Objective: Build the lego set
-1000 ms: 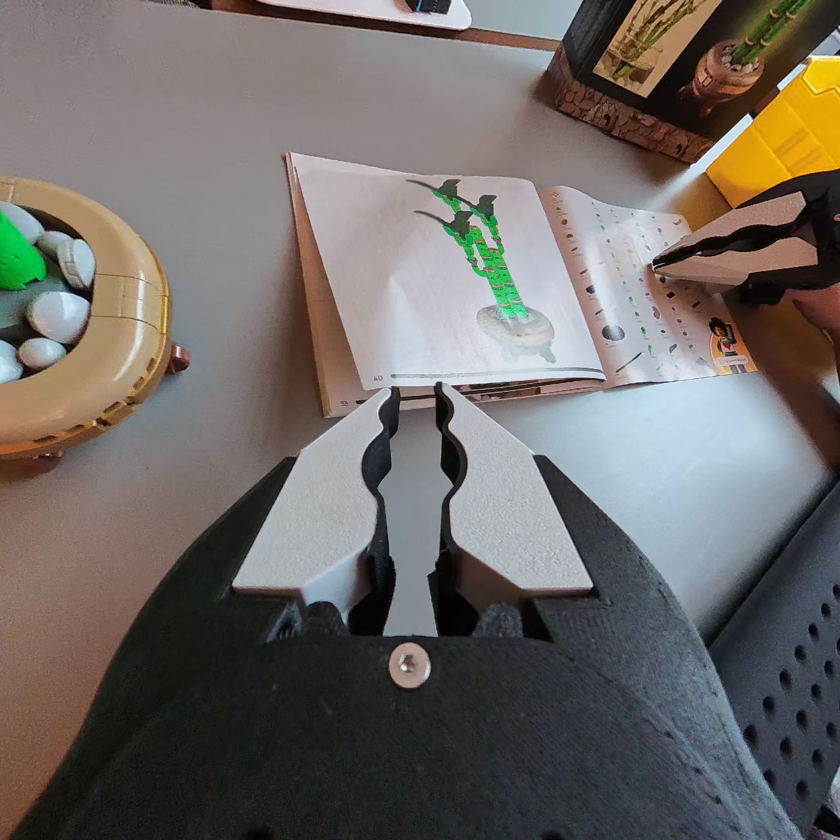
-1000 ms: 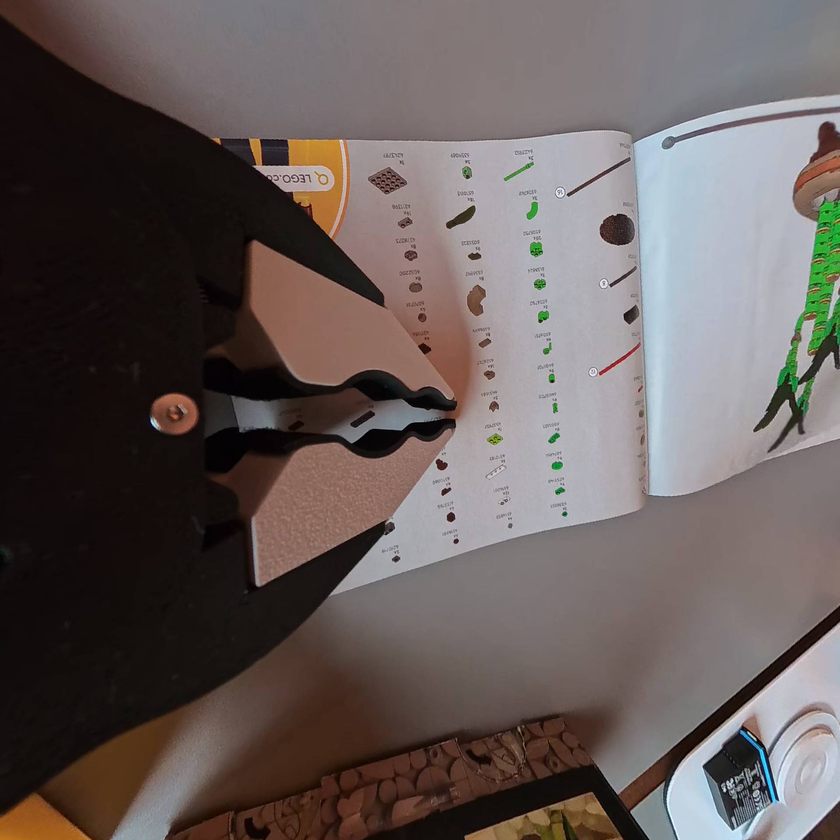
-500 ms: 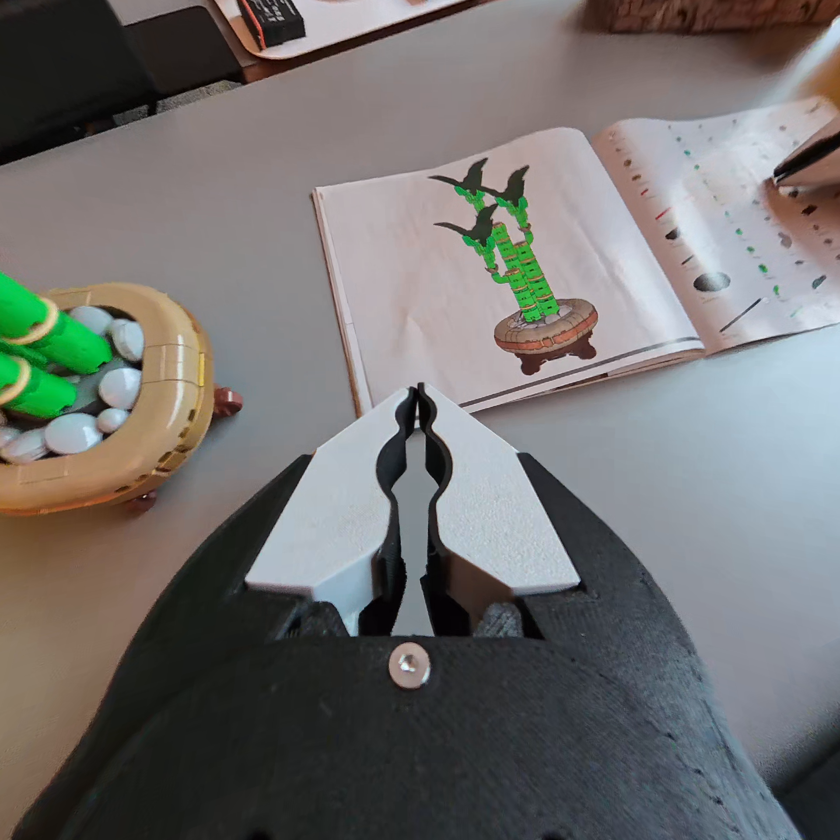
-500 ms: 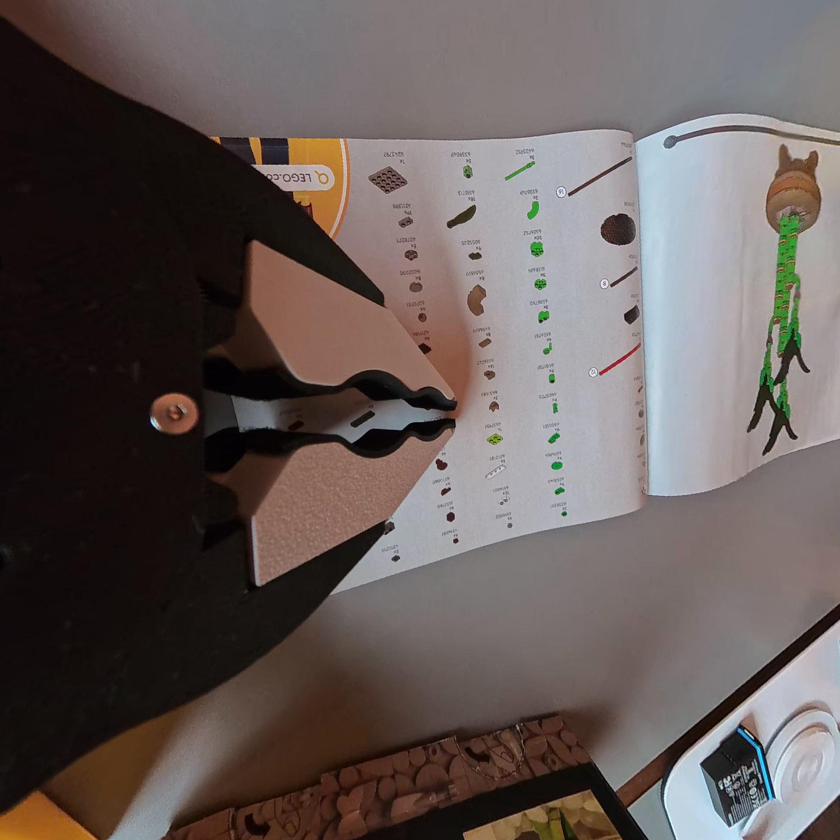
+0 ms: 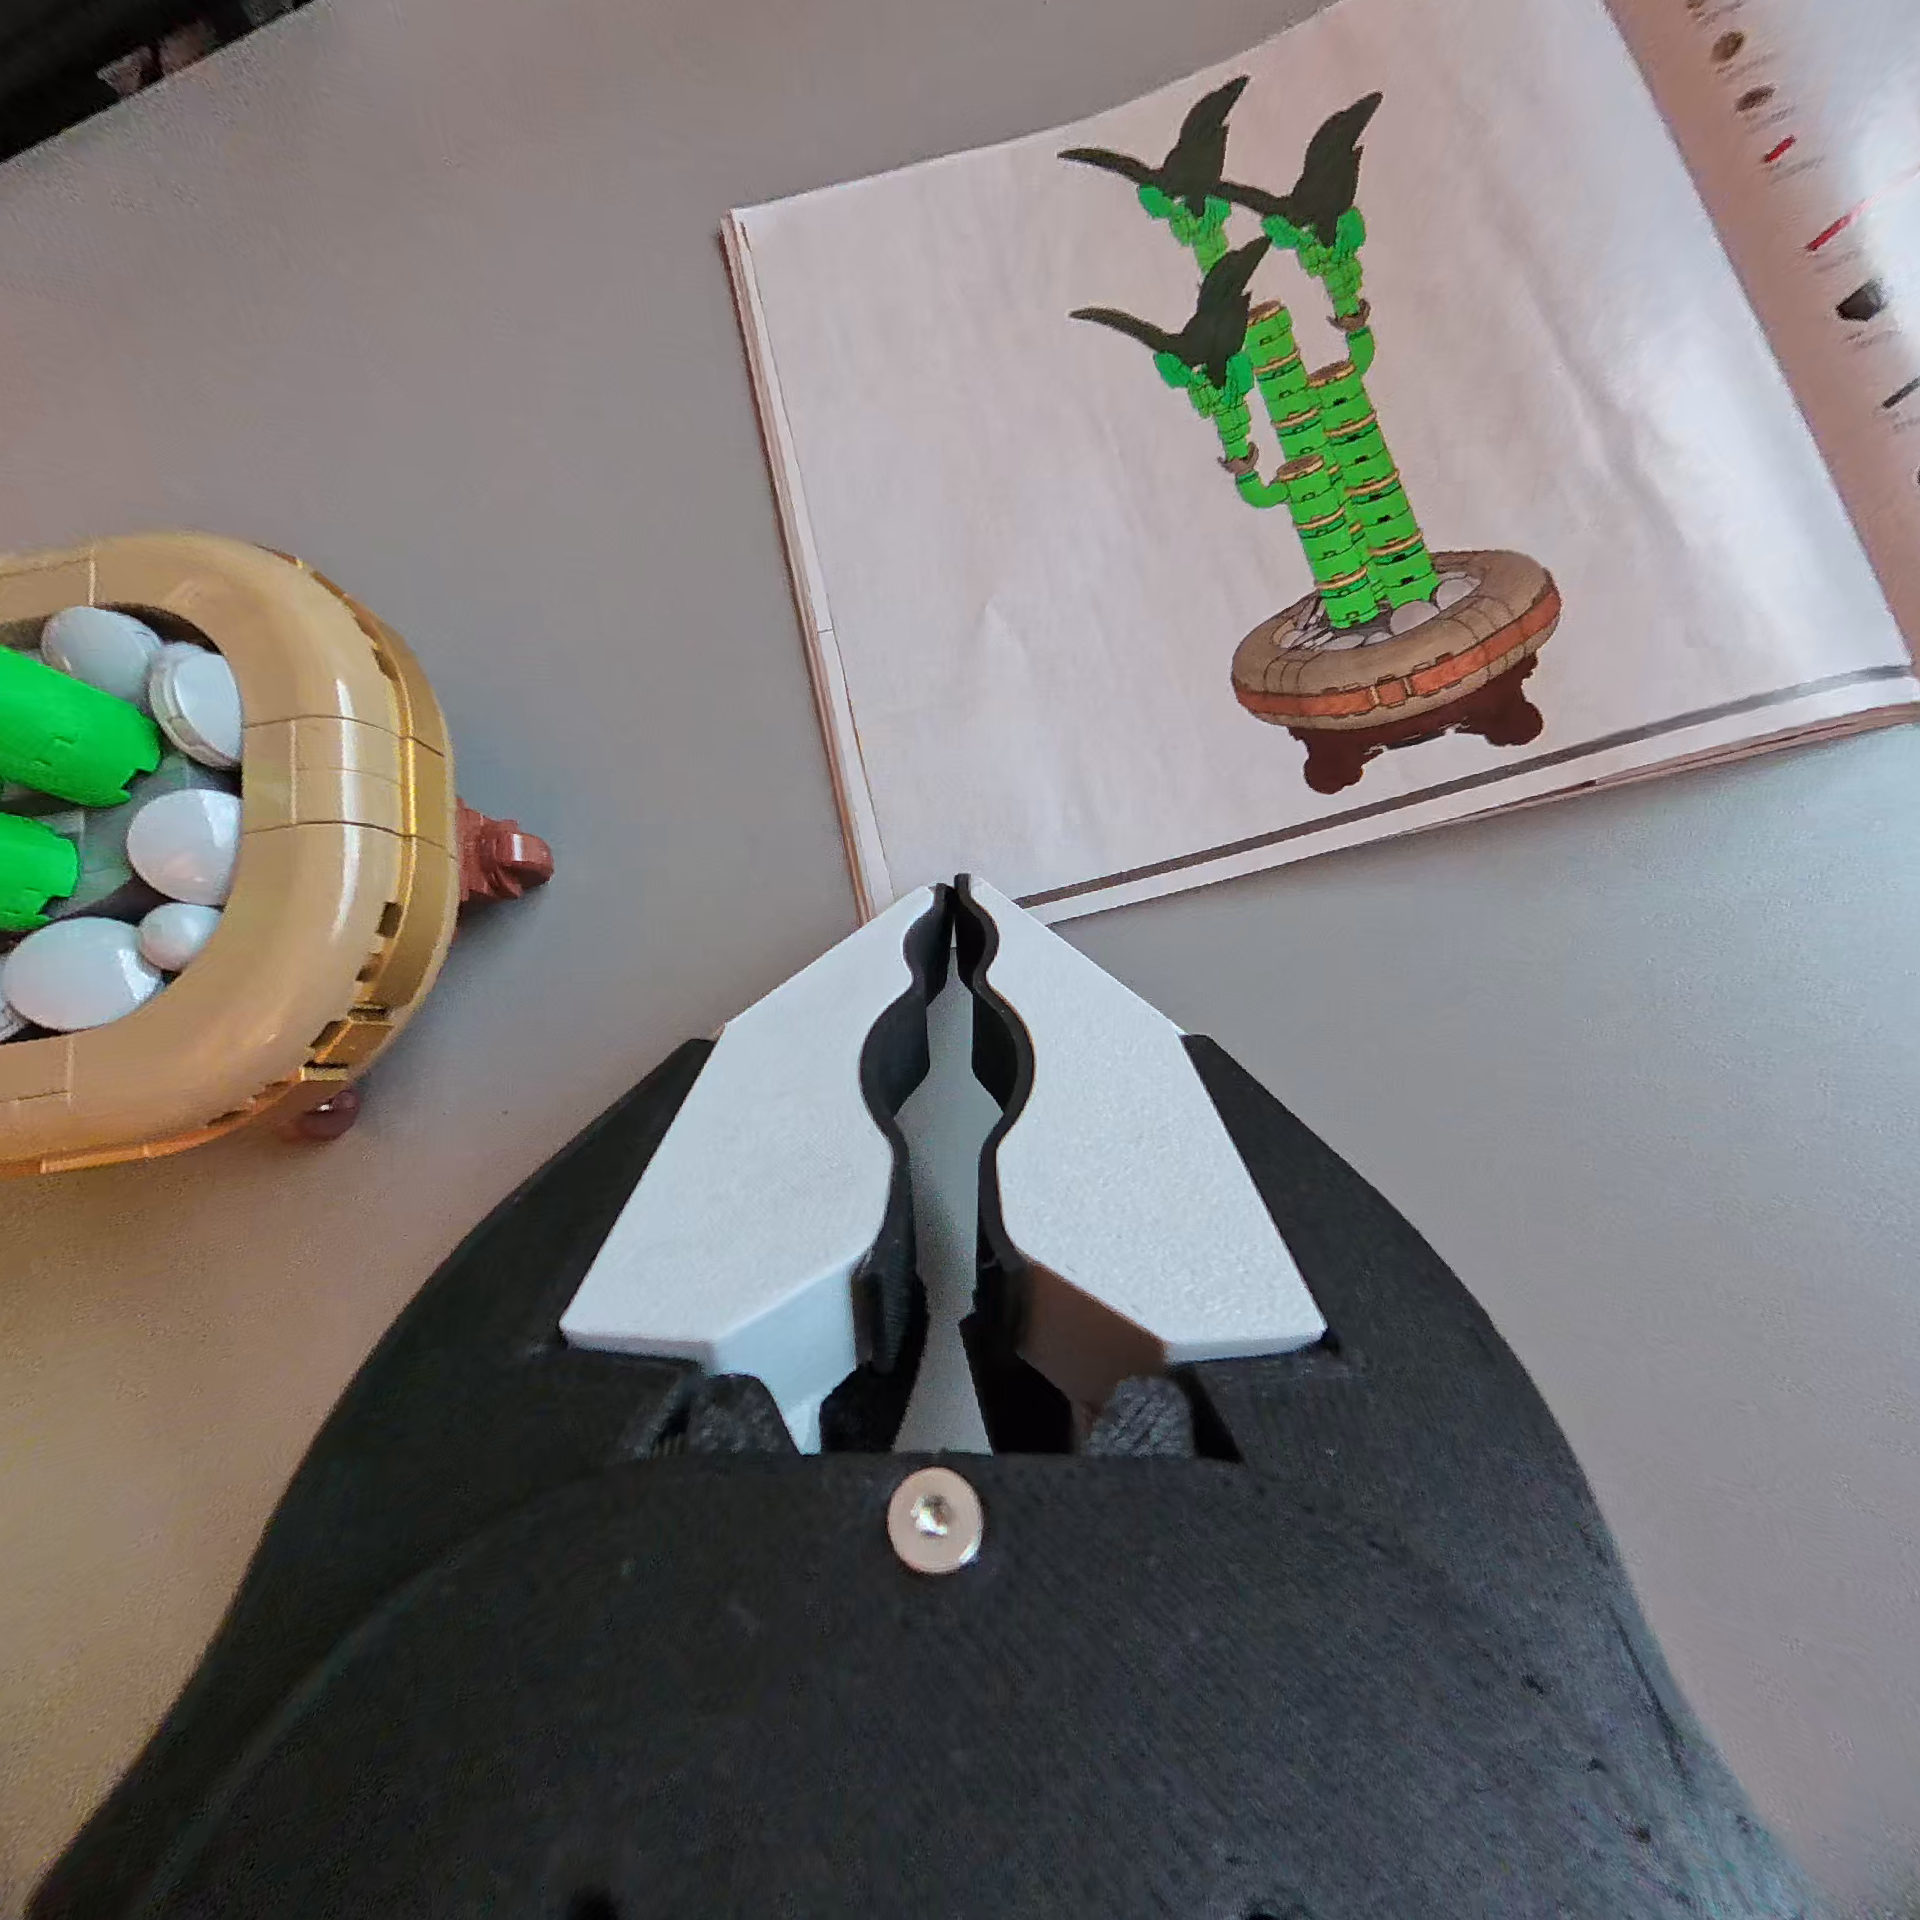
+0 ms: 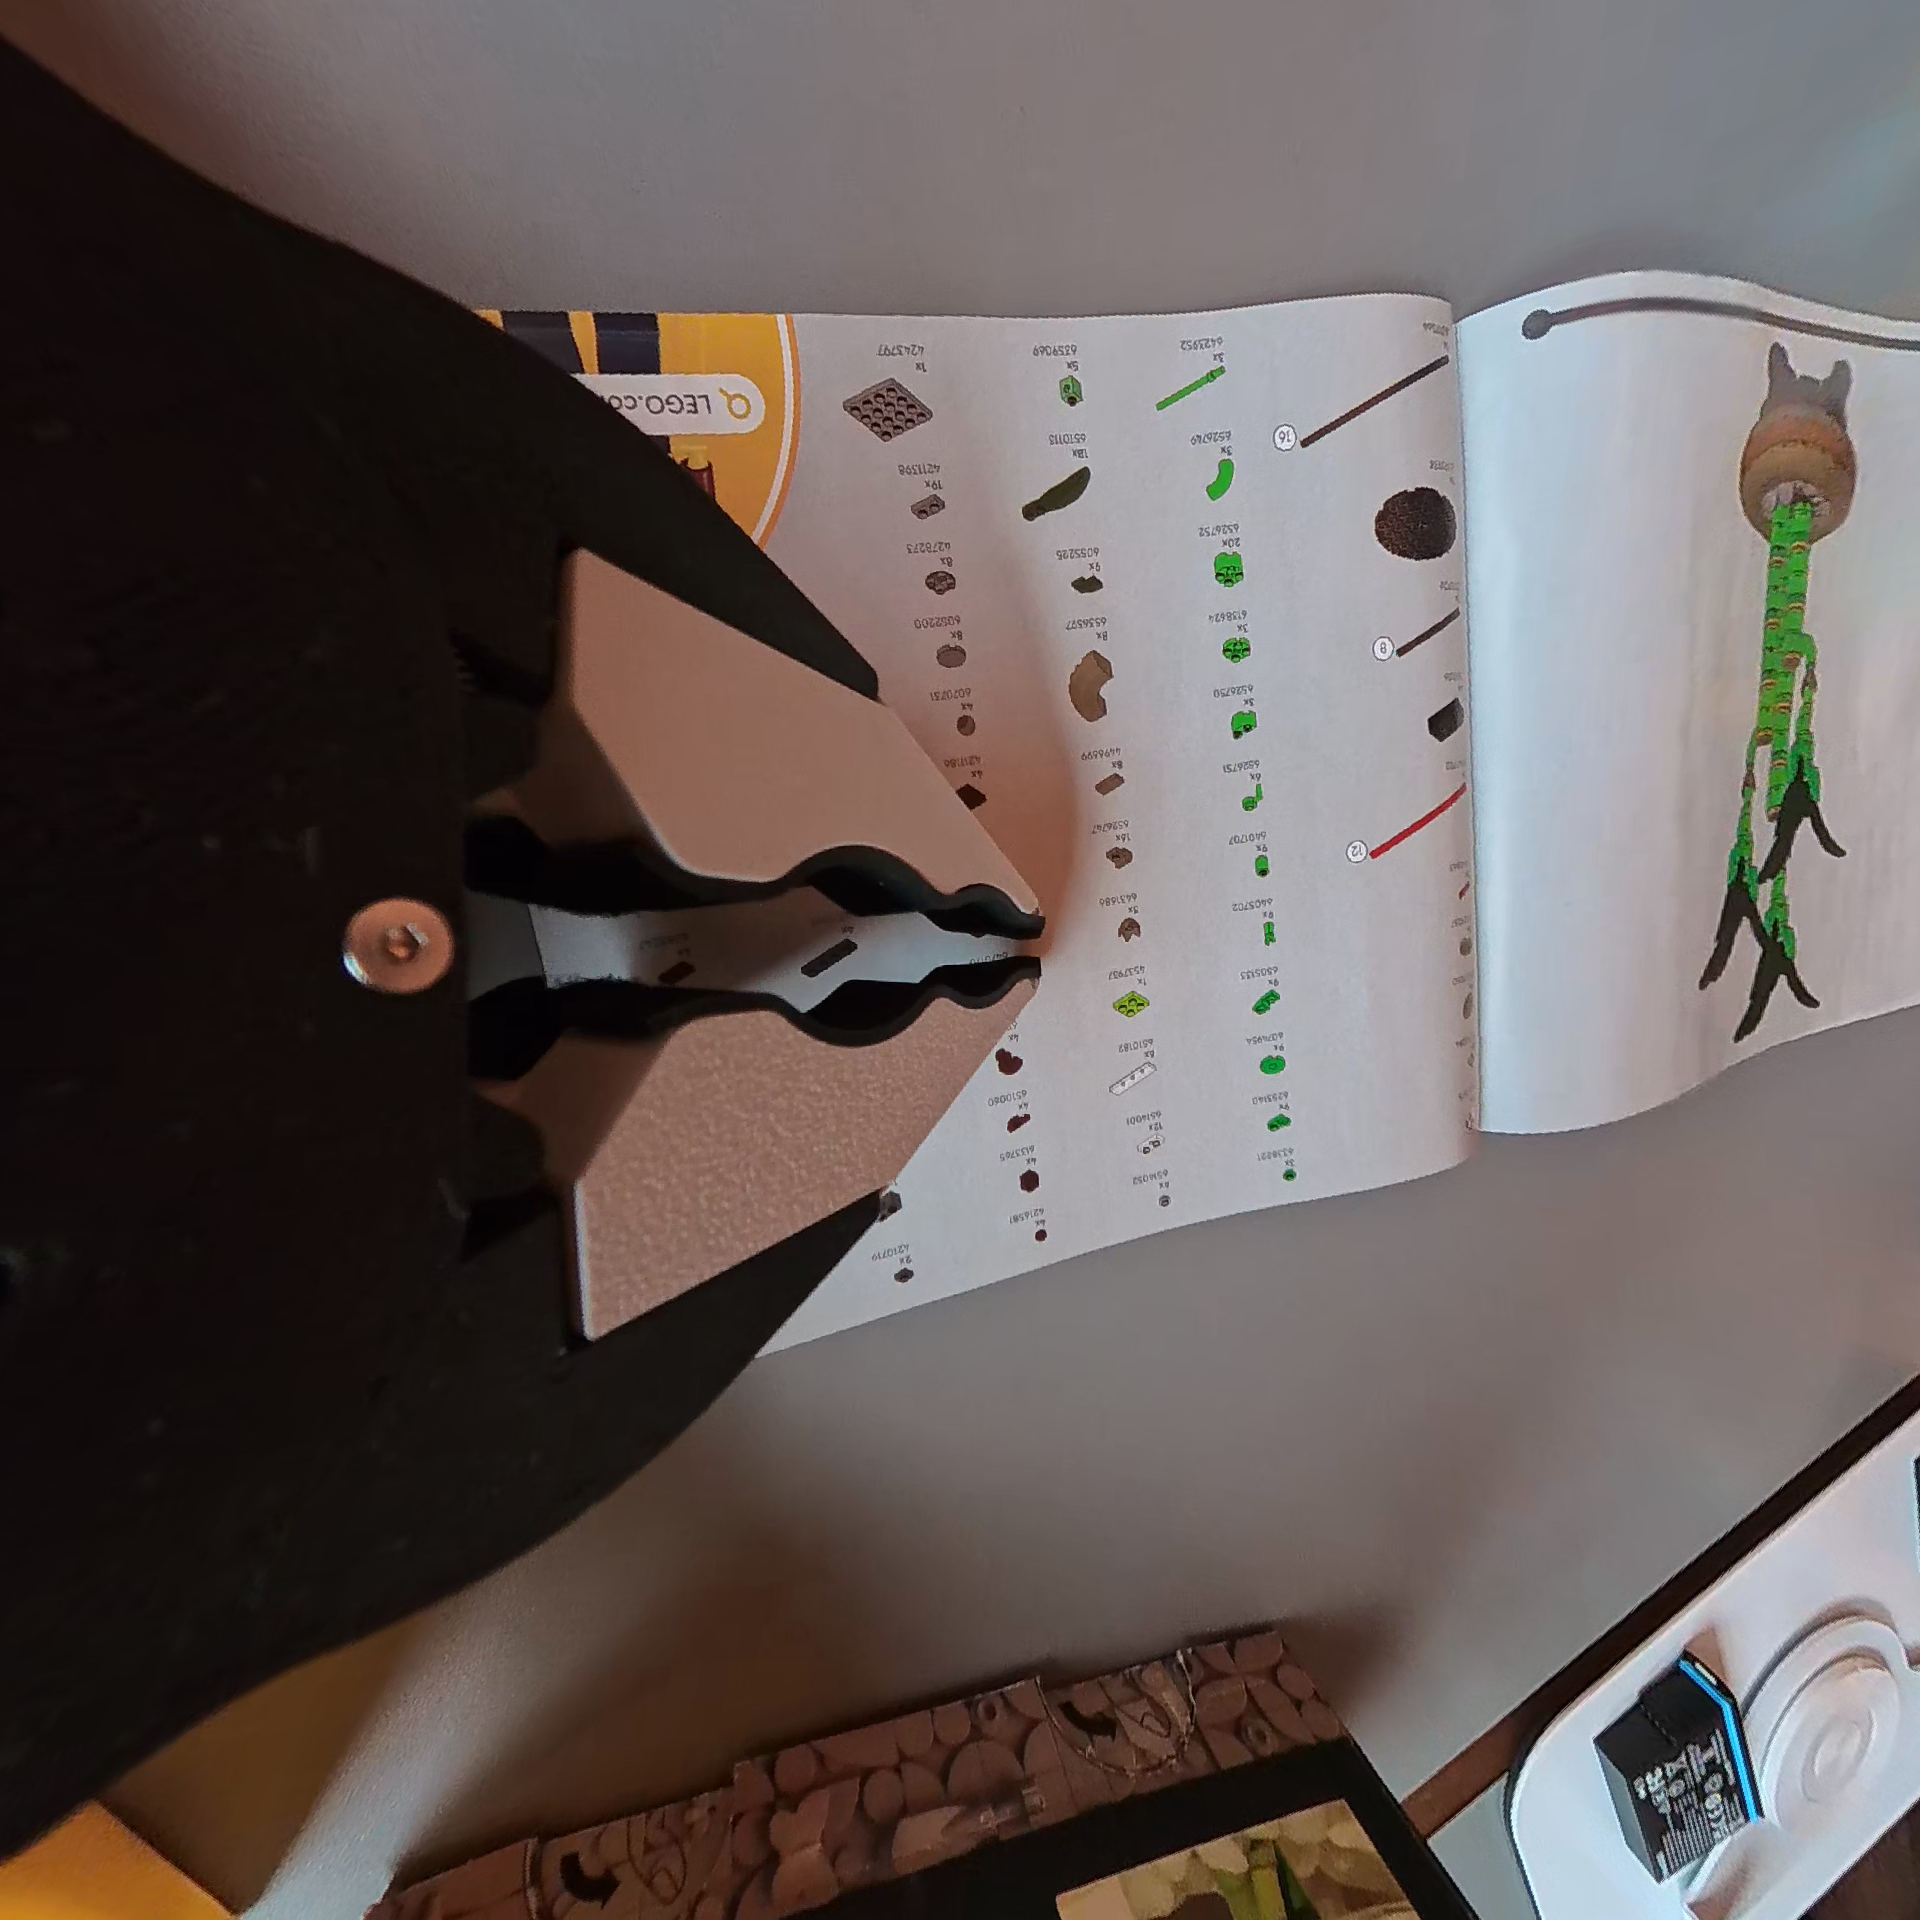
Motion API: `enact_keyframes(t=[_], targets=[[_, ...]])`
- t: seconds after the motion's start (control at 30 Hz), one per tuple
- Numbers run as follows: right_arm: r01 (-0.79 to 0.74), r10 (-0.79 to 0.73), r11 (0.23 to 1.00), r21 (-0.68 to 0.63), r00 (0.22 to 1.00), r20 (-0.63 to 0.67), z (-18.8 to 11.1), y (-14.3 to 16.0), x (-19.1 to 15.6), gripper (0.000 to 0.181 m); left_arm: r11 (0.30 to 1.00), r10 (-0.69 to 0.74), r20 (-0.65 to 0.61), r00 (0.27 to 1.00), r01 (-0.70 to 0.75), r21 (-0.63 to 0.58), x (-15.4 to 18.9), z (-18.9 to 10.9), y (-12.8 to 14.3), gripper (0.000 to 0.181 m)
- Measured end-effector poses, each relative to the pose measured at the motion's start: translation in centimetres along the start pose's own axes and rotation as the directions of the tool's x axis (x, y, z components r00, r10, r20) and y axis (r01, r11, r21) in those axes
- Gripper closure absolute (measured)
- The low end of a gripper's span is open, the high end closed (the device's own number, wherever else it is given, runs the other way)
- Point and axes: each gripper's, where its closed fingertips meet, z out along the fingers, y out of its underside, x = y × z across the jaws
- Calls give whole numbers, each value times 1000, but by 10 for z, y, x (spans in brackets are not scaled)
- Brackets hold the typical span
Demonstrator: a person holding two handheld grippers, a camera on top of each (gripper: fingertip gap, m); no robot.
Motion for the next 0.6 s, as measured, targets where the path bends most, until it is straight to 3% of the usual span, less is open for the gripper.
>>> enact_keyframes(t=[0.17, 0.27, 0.37, 0.47, 0.53, 0.6], targets=[[4, -4, 1000, 0, 1000, -3, 0, 0, 0, 177, 999, 6, 41, 999, -8, 40, -7, -4, -6, 181], [5, -5, 1000, 0, 1000, -4, 0, 0, 0, 177, 1000, 13, 53, 999, -12, -11, -9, -2, 0, 181], [12, -12, 1000, 7, 1000, -10, 0, -2, 0, 174, 998, -8, 73, 997, 3, 58, -13, -10, -11, 181], [-16, 13, 994, 109, 1000, 26, -1, -26, -9, 173, 998, -32, 31, 999, 31, 50, -7, -10, -11, 181], [-123, 110, 975, 184, 991, 78, -4, -48, -17, 170, 997, -30, 37, 999, 27, 77, -8, -12, -16, 181], [-356, 294, 902, 245, 921, 256, -9, -76, -35, 166, 991, -44, 34, 998, 39, 126, -8, -16, -25, 181]])
